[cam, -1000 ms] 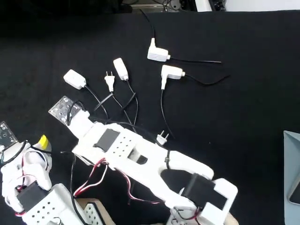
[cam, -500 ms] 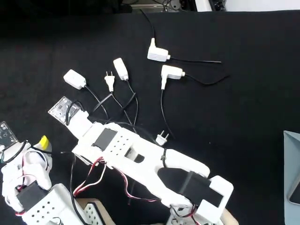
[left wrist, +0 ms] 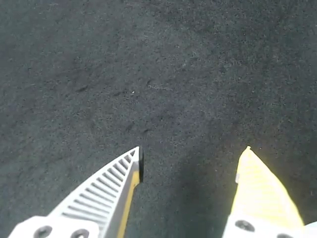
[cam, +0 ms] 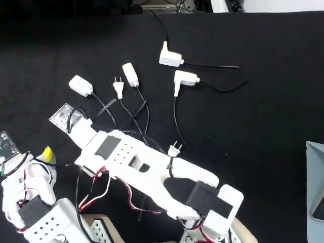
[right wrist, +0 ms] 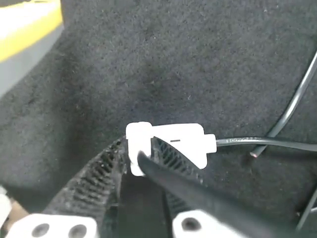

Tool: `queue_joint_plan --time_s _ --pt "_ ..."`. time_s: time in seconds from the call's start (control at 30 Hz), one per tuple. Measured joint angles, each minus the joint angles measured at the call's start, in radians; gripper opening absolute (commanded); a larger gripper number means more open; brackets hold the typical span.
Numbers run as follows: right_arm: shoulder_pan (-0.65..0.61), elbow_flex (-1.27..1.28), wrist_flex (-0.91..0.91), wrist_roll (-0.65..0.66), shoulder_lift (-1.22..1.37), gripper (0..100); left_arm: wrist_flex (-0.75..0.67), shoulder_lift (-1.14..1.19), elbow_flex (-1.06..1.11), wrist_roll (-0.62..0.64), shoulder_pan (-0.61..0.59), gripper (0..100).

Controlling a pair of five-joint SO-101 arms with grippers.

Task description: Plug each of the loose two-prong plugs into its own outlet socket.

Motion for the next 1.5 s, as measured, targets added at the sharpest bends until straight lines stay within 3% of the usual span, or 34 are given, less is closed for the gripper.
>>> queue_joint_plan --time_s 0.5,1.33,1.5 --pt "0.006 0.023 0.084 0.0 -0.069 1.1 0.0 0.0 0.0 0.0 0.0 31" --pt "0.009 0.057 -0.008 0.002 0.02 1.1 0.0 0.0 0.015 0.0 0.0 31" --pt "0.025 0.087 0.017 0.061 -0.069 1.1 0.0 0.0 0.015 0.0 0.0 31"
